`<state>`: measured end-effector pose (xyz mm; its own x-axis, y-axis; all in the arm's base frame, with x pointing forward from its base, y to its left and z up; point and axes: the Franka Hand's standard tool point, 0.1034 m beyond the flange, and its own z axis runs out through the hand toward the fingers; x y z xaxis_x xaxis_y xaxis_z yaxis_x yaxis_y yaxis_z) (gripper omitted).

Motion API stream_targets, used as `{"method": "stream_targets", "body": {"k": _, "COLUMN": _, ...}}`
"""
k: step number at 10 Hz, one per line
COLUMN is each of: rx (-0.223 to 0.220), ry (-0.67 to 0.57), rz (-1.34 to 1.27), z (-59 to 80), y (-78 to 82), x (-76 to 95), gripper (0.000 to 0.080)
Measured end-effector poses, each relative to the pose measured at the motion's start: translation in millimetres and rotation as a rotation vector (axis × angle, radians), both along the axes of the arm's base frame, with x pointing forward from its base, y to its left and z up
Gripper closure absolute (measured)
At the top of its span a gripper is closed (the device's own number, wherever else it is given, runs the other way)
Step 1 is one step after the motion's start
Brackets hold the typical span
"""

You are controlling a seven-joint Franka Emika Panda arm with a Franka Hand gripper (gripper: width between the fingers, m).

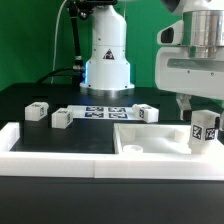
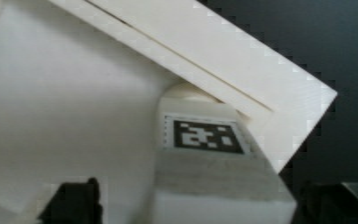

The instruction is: Assemble one leg

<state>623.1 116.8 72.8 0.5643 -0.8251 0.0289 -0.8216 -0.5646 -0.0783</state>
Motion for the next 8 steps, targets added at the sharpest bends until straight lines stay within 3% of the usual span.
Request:
{"method": "stream_targets", "body": {"k": 3, "rx": -0.028, "ry": -0.006, "rz": 0.316, "z": -0.4, "y": 2.1, "x": -0.6, "gripper": 0.0153}}
{"method": "stream_targets", "body": {"k": 8, "rx": -0.069, "ry": -0.02, "rz": 0.785, "z": -2.0, "y": -0.4, "x": 0.6, "gripper": 0.0151}}
